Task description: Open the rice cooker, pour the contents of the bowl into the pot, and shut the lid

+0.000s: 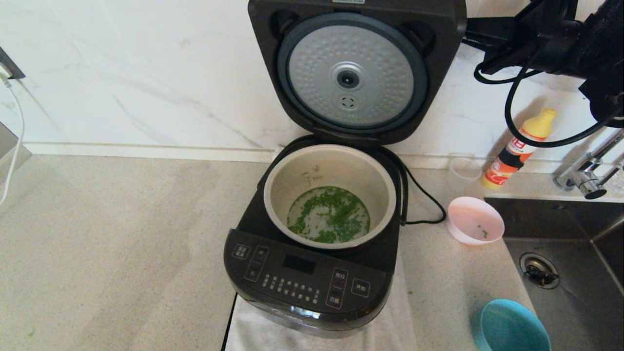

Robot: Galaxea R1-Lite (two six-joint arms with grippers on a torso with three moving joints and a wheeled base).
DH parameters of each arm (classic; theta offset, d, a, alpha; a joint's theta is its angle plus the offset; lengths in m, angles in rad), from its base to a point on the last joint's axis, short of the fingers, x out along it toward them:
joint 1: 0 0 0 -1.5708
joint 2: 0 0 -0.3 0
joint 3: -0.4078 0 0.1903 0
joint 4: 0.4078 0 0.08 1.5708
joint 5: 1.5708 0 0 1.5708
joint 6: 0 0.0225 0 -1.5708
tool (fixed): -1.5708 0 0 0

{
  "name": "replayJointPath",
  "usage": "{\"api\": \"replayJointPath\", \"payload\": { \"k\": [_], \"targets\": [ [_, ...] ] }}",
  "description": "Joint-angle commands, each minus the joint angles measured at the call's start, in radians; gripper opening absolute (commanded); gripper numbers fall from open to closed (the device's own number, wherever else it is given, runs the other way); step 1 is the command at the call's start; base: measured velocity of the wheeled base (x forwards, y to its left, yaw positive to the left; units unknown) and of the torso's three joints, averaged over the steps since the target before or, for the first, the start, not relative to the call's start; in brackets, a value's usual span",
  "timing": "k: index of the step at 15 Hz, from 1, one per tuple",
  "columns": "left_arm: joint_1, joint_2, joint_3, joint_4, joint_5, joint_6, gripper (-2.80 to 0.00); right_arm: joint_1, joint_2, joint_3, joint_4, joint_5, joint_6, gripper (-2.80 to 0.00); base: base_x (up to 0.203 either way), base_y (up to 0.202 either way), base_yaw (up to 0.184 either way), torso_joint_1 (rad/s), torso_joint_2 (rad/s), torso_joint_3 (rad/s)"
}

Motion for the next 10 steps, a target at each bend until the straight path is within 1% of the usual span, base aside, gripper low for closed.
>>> {"api": "replayJointPath", "payload": {
  "k": [1,6,9,10],
  "targets": [
    [0.0,0.001,0.0,0.0,0.001,0.001,-2.8,0.016,-0.009,0.016,-0.003,0.011,0.005,-2.8,0.0,0.0,0.0,0.0,0.0,0.0],
    [0.0,0.001,0.0,0.0,0.0,0.001,-2.8,0.053,0.0,0.035,0.003,0.046,0.005,-2.8,0.0,0.0,0.0,0.0,0.0,0.0],
    [0.0,0.001,0.0,0.0,0.0,0.0,-2.8,0.076,-0.011,0.09,-0.003,0.05,0.005,-2.8,0.0,0.0,0.0,0.0,0.0,0.0],
    [0.0,0.001,0.0,0.0,-0.001,0.0,-2.8,0.079,-0.014,0.112,-0.003,0.065,0.005,-2.8,0.0,0.0,0.0,0.0,0.0,0.0]
  ]
}}
